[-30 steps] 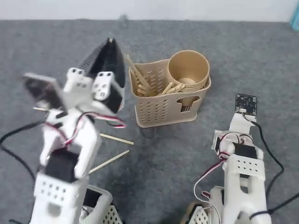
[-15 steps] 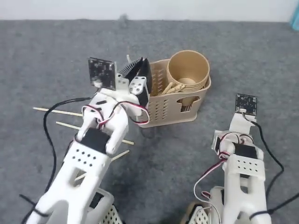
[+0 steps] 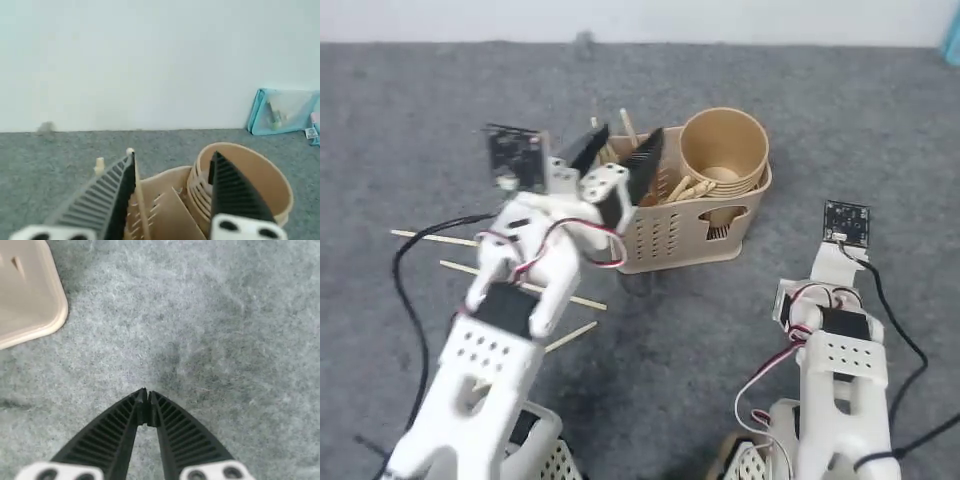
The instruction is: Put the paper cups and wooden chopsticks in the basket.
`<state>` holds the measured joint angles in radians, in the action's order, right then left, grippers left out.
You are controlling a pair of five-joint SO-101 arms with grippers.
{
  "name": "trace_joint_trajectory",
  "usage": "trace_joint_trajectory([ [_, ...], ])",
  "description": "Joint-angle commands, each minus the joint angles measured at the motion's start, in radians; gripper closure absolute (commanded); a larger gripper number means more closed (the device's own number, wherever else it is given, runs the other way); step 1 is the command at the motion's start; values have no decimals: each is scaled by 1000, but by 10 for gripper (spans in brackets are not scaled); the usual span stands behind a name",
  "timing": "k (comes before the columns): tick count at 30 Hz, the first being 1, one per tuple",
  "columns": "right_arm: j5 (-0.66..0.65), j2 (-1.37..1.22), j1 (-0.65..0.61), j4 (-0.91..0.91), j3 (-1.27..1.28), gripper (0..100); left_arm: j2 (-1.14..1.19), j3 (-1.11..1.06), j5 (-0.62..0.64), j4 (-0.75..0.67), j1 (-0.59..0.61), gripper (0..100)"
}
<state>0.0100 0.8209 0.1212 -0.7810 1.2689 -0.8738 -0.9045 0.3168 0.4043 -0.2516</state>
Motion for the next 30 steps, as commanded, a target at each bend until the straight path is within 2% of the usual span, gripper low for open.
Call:
trace_joint_trajectory([
  [1, -11, 27, -1, 15, -5, 991, -198, 131, 15, 267, 89, 769],
  [4, -11, 27, 1, 13, -5, 991, -265, 199, 15, 431, 239, 769],
  [6, -11, 27, 1, 12, -5, 991, -269, 225, 15, 482, 384, 769],
  [10, -11, 24, -4, 12, -5, 991, -218, 216, 95, 483, 643, 769],
  [14, -11, 21, -5, 12, -5, 991, -77, 216, 115, 486, 799, 769],
  [17, -11, 19, -5, 12, -3, 991, 69, 217, 132, 483, 867, 769],
  [22, -11, 19, -5, 10, -2, 991, 373, 275, 181, 427, 914, 769],
  [27, -11, 18, -5, 10, -2, 991, 735, 456, 233, 428, 941, 769],
  [30, -11, 18, -5, 10, -2, 991, 945, 611, 255, 488, 950, 769],
])
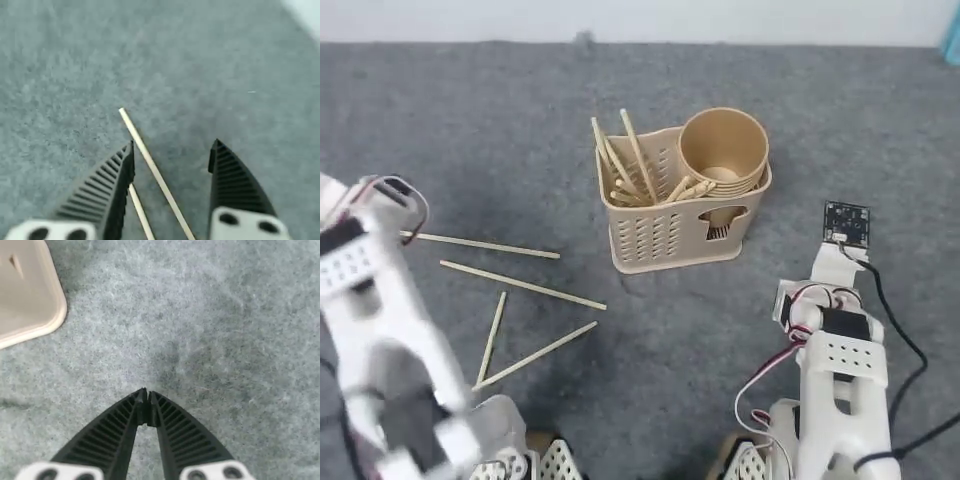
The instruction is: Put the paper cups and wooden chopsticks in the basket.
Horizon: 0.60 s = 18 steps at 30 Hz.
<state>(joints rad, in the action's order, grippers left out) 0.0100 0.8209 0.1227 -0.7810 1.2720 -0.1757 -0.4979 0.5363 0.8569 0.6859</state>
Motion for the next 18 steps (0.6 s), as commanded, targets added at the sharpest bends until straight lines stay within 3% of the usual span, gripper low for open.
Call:
trace_joint_trajectory([
  [1, -11, 18, -7, 10, -5, 991, 313, 265, 41, 69, 14, 769],
  [10, -11, 18, -7, 13, -5, 991, 821, 825, 68, 404, 20, 769],
  [18, -11, 18, -7, 16, -5, 991, 1034, 1188, 68, 640, 41, 769],
])
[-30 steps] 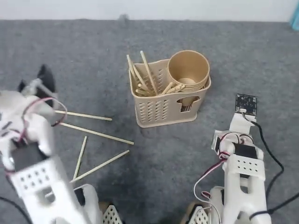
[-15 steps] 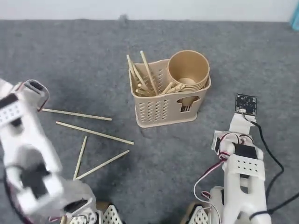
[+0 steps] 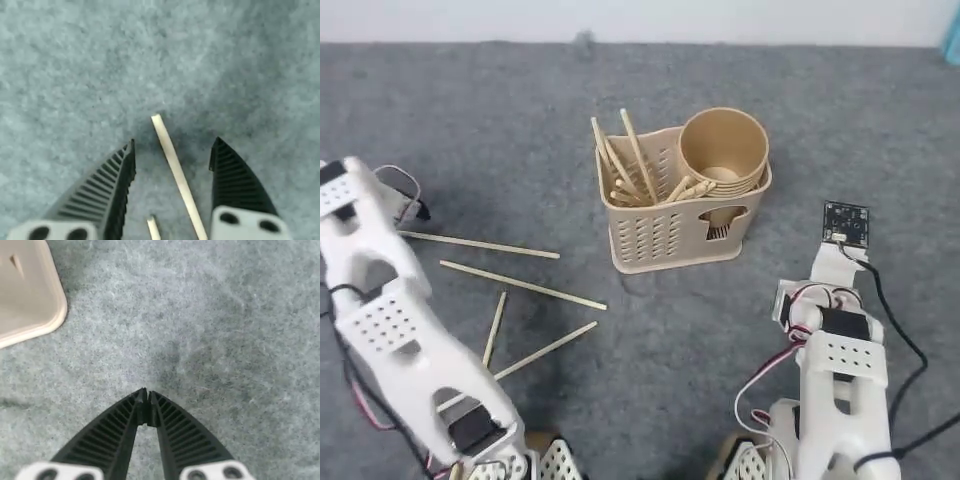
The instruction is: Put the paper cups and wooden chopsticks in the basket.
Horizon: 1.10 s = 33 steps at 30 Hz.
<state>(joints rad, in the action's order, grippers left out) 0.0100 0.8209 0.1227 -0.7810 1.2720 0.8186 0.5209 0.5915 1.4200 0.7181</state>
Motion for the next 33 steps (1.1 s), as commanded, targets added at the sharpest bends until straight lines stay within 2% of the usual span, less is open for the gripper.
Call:
trace_joint_trajectory([
  [1, -11, 18, -7, 16, -5, 991, 60, 196, 12, 83, 11, 769],
  [4, -11, 18, -7, 15, -5, 991, 114, 245, 12, 86, 11, 803],
  [8, -11, 18, -7, 15, -5, 991, 153, 282, 5, 78, 9, 994],
  [14, -11, 18, -7, 16, -5, 991, 157, 315, 3, 106, 8, 988],
  [23, -11, 18, -7, 19, -5, 991, 157, 570, -41, 333, 8, 988],
  [33, -11, 18, -7, 19, -5, 991, 157, 796, -48, 338, 11, 988],
])
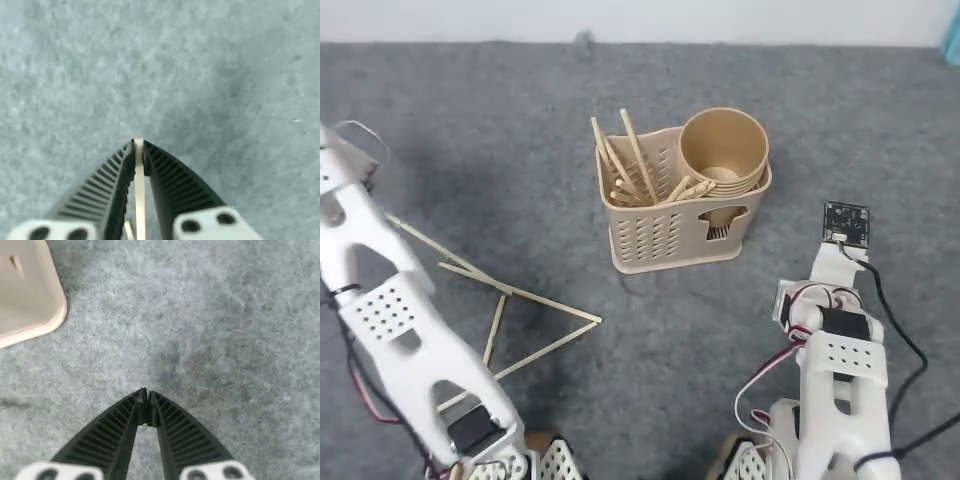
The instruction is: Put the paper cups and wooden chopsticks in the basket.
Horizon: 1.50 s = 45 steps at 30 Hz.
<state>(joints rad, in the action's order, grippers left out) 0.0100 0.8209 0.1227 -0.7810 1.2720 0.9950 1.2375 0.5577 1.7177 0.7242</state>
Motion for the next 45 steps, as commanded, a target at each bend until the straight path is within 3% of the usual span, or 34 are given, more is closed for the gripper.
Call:
trace_joint_trajectory([
  [1, -11, 18, -7, 19, -5, 991, -20, 91, -21, 41, 5, 988],
  [11, -11, 18, -7, 21, -6, 991, -233, 44, -132, 43, 12, 989],
  [19, -11, 18, -7, 21, -8, 991, -655, -521, -238, 18, -48, 989],
  [26, -11, 18, -7, 21, -8, 991, -1025, -912, -235, -199, -155, 988],
  [34, -11, 19, -7, 19, -8, 991, -1395, -1168, -235, -439, -361, 988],
  [45, -11, 21, -2, 18, -8, 991, -1738, -1443, -233, -962, -595, 988],
])
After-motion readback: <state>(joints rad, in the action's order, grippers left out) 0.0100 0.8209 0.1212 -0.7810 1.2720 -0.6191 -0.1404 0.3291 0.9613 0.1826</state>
